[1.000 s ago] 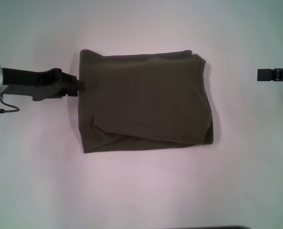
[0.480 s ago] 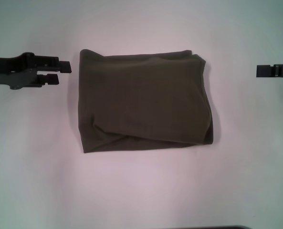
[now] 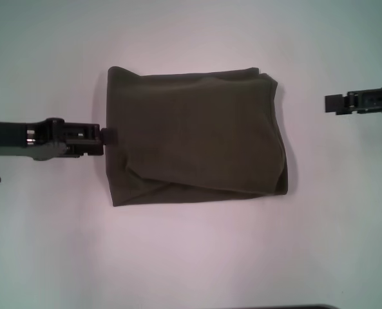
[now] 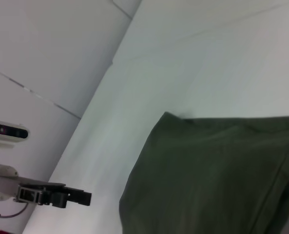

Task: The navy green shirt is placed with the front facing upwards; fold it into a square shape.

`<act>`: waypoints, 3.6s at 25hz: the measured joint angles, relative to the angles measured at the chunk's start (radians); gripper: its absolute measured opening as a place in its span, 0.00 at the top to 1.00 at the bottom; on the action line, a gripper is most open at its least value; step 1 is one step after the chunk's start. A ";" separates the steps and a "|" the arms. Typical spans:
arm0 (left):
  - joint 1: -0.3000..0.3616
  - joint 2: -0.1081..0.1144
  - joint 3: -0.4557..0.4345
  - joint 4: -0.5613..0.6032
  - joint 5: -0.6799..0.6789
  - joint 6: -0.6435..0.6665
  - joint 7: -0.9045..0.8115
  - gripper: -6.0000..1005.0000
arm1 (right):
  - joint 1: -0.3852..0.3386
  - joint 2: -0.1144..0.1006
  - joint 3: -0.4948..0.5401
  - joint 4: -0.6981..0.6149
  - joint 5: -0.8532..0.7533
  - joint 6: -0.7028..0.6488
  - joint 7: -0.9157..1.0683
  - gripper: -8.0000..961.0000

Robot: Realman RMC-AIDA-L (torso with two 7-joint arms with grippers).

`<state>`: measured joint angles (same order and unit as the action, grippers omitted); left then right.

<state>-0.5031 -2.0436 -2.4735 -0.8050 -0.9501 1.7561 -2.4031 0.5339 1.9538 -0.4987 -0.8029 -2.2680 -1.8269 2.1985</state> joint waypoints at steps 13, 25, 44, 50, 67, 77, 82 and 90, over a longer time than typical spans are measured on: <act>0.015 -0.005 0.001 0.007 0.008 -0.006 0.027 0.36 | 0.063 0.020 -0.172 0.176 -0.002 0.063 0.009 0.13; 0.015 -0.001 -0.002 0.009 0.008 -0.022 0.033 0.36 | 0.028 0.006 -0.183 0.183 -0.004 0.055 0.022 0.13; 0.019 0.000 0.002 0.009 0.022 -0.051 0.032 0.36 | 0.037 0.016 -0.177 0.206 -0.042 0.051 0.083 0.13; 0.019 0.001 0.002 0.010 0.022 -0.056 0.032 0.36 | 0.042 0.016 -0.182 0.263 -0.042 0.094 0.083 0.13; 0.022 -0.003 0.007 0.023 0.022 -0.084 0.033 0.36 | 0.057 0.032 -0.172 0.312 -0.033 0.106 0.087 0.13; 0.012 -0.001 0.007 0.046 0.022 -0.089 0.033 0.36 | 0.070 0.047 -0.167 0.312 -0.031 0.116 0.090 0.13; 0.015 0.001 0.007 0.046 0.022 -0.089 0.033 0.36 | 0.079 0.052 -0.167 0.312 -0.031 0.120 0.093 0.13; 0.017 0.001 0.007 0.046 0.022 -0.089 0.033 0.36 | 0.080 0.052 -0.168 0.312 -0.031 0.137 0.110 0.13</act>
<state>-0.4862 -2.0429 -2.4667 -0.7593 -0.9280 1.6673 -2.3699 0.6137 2.0062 -0.6665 -0.4908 -2.2993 -1.6904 2.3087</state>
